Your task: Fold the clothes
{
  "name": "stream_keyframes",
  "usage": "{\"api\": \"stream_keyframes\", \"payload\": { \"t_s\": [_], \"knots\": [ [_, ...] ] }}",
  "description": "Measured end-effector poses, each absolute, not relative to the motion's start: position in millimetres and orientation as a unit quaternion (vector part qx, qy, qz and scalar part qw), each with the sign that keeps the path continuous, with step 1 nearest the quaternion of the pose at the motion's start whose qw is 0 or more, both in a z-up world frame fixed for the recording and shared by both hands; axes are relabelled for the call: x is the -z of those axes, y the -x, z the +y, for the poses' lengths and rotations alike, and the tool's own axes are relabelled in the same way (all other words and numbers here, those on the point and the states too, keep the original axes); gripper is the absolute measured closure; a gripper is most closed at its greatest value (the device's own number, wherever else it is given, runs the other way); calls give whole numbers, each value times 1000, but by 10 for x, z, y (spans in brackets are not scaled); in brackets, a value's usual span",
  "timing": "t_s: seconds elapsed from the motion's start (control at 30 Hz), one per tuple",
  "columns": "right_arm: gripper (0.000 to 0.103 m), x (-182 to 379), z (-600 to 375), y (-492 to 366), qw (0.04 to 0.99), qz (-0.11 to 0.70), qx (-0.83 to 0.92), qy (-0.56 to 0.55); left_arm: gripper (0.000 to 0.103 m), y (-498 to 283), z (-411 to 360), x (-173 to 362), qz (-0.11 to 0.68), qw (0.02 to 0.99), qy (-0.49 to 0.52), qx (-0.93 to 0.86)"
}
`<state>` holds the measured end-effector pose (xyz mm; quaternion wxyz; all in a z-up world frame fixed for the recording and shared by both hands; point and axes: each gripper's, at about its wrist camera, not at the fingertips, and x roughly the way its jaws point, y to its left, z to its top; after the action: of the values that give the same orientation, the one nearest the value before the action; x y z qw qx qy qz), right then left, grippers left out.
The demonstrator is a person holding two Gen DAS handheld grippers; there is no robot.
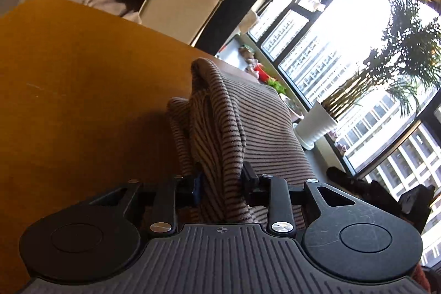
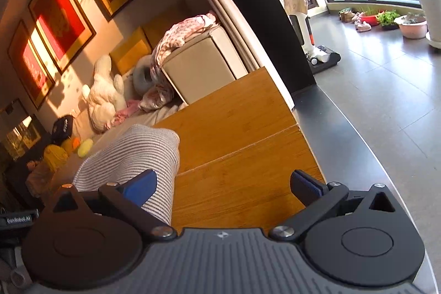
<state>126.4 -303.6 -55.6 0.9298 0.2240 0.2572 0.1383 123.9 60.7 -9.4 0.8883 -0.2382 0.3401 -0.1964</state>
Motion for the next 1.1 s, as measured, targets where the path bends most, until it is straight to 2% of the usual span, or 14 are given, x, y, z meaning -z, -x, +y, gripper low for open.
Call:
{"api": "stream_keyframes", "payload": {
  "t_s": [0.1,0.2,0.3,0.4,0.47,0.57,0.6,0.67,0.73,0.87,1.0,1.1],
  "knots": [
    [0,441,-2789,-1259,920,263,-202,-208,69,-1263,589,83,343,890,226,200],
    [0,382,-2582,-1405,883,319,-264,-220,64,-1310,609,91,352,887,225,199],
    [0,413,-2508,-1618,861,392,-257,-196,53,-1357,629,98,361,884,223,199],
    [0,377,-2537,-1796,853,417,-264,-169,44,-1407,648,106,371,880,223,197],
    [0,349,-2526,-1889,846,427,-273,-165,33,-1452,657,110,382,875,225,192],
    [1,318,-2429,-1989,845,425,-292,-139,28,-1559,698,70,406,861,238,193],
    [5,298,-2395,-2011,847,421,-299,-126,27,-1601,715,37,412,856,242,196],
    [7,263,-2340,-2045,851,411,-309,-104,15,-1686,728,-30,422,850,245,199],
    [7,248,-2309,-2072,854,405,-313,-89,10,-1779,673,-71,435,847,232,197],
    [7,243,-2282,-2122,852,406,-322,-78,10,-1939,462,-14,468,838,199,197],
    [1,248,-2369,-2064,858,407,-304,-75,9,-1976,280,32,463,845,170,208],
    [0,273,-2468,-2040,852,414,-305,-100,16,-1960,239,17,460,845,164,217]
  ]
}}
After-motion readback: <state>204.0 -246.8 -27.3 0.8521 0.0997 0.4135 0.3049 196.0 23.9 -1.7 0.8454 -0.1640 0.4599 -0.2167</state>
